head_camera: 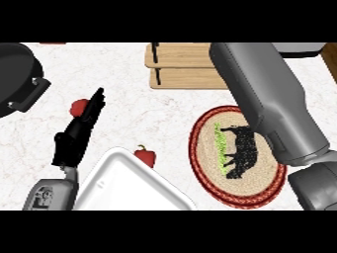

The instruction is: Pick the croissant from the placemat and place it in the tiered shelf

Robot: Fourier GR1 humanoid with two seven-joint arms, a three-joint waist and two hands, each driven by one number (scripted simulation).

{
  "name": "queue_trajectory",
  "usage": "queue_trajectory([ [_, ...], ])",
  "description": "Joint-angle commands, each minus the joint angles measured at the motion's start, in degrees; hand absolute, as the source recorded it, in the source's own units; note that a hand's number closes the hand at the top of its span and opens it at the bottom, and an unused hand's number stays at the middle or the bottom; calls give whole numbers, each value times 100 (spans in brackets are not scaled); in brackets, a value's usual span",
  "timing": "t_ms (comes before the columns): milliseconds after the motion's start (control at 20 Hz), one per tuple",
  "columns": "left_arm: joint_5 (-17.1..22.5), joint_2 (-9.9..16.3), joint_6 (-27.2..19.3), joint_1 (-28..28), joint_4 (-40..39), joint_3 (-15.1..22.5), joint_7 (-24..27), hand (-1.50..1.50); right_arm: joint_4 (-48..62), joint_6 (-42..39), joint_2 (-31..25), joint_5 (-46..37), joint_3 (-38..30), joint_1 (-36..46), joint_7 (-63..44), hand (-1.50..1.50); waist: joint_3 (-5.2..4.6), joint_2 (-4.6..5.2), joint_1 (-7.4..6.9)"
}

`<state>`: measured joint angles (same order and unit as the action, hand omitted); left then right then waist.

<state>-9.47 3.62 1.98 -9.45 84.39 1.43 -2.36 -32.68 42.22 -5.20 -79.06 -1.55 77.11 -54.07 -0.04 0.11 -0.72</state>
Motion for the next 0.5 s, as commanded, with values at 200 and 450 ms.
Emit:
queue_trajectory([
  [200, -69, -109, -156, -42, -341, -46, 178, 0, -927, 210, 232, -8, -146, -260, -488, -150, 2, -32, 103],
  [450, 90, 73, 87, -142, 98, -100, -217, 0, -1225, 427, 245, 618, -427, -383, 66, -150, 5, -22, 44],
])
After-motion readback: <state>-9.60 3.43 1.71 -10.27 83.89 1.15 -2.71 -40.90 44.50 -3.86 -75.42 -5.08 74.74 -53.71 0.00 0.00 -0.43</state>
